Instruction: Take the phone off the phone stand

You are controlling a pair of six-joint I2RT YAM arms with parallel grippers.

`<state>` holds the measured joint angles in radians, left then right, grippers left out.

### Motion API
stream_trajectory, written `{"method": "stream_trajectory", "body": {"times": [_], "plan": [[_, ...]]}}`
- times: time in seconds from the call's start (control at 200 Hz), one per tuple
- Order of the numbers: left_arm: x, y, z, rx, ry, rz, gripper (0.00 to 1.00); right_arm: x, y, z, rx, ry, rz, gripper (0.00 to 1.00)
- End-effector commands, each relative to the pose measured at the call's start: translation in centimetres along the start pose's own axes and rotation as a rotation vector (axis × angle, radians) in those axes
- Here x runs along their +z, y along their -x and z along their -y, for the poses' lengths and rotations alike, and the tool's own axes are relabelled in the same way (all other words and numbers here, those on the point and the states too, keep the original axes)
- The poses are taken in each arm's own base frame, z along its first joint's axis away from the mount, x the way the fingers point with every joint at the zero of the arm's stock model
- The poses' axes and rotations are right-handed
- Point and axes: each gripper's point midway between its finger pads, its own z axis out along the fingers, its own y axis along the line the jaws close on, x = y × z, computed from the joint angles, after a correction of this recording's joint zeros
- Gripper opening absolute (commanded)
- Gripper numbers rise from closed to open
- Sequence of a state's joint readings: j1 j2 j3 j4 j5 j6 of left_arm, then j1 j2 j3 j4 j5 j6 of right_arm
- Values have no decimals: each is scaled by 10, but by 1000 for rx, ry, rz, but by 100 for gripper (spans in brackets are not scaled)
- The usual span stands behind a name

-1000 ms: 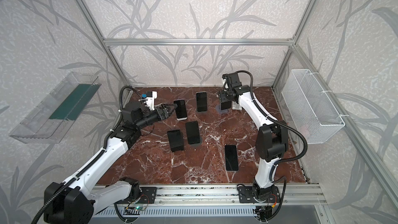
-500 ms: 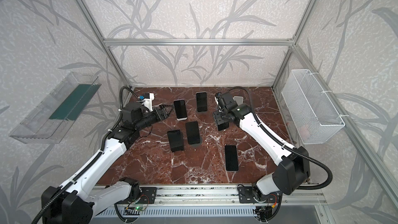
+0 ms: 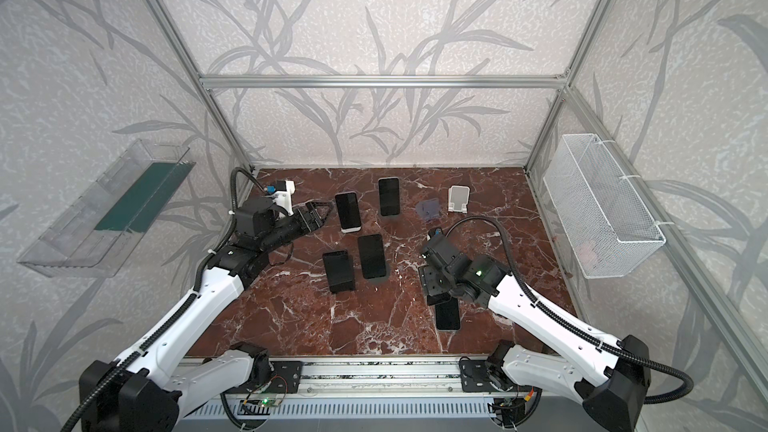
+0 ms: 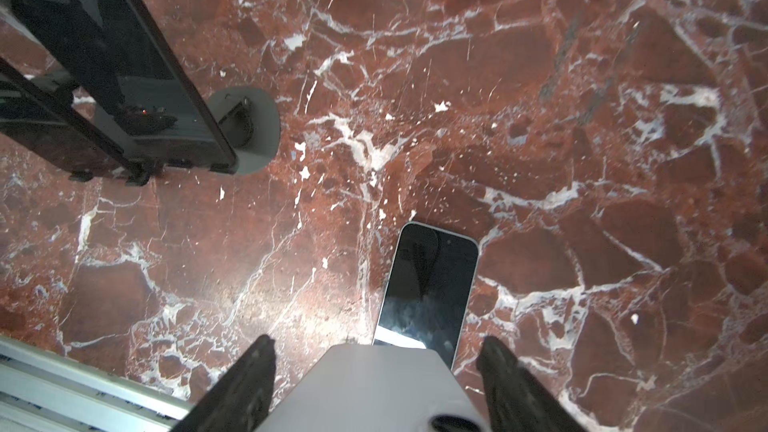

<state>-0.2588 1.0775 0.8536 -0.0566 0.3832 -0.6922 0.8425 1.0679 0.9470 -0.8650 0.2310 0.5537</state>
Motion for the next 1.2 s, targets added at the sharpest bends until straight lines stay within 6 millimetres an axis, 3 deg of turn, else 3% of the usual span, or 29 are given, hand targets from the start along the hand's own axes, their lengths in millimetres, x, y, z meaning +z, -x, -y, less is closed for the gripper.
{"method": "stream_trajectory", "body": {"times": [0.0, 0.225, 0.425, 0.565, 0.675, 0.965, 1.195], "plan": [[-1, 6, 3, -17, -4, 14, 81, -4, -7, -7, 85, 3, 19, 62], [8, 4, -3, -55, -13, 0, 79, 19, -36, -28, 105, 0, -93, 62], [9, 5, -12, -58, 16, 5, 77, 37, -48, -38, 129, -20, -172, 63], [-2, 13, -18, -37, 69, 61, 83, 50, -49, -46, 125, -21, -194, 63], [-10, 18, -22, -14, 118, 84, 97, 59, -45, -55, 115, -10, -201, 62], [-8, 18, -22, -26, 99, 77, 96, 86, -42, -70, 127, 0, -282, 63], [-3, 14, -21, -43, 82, 56, 95, 111, -43, -63, 131, -26, -315, 63]]}}
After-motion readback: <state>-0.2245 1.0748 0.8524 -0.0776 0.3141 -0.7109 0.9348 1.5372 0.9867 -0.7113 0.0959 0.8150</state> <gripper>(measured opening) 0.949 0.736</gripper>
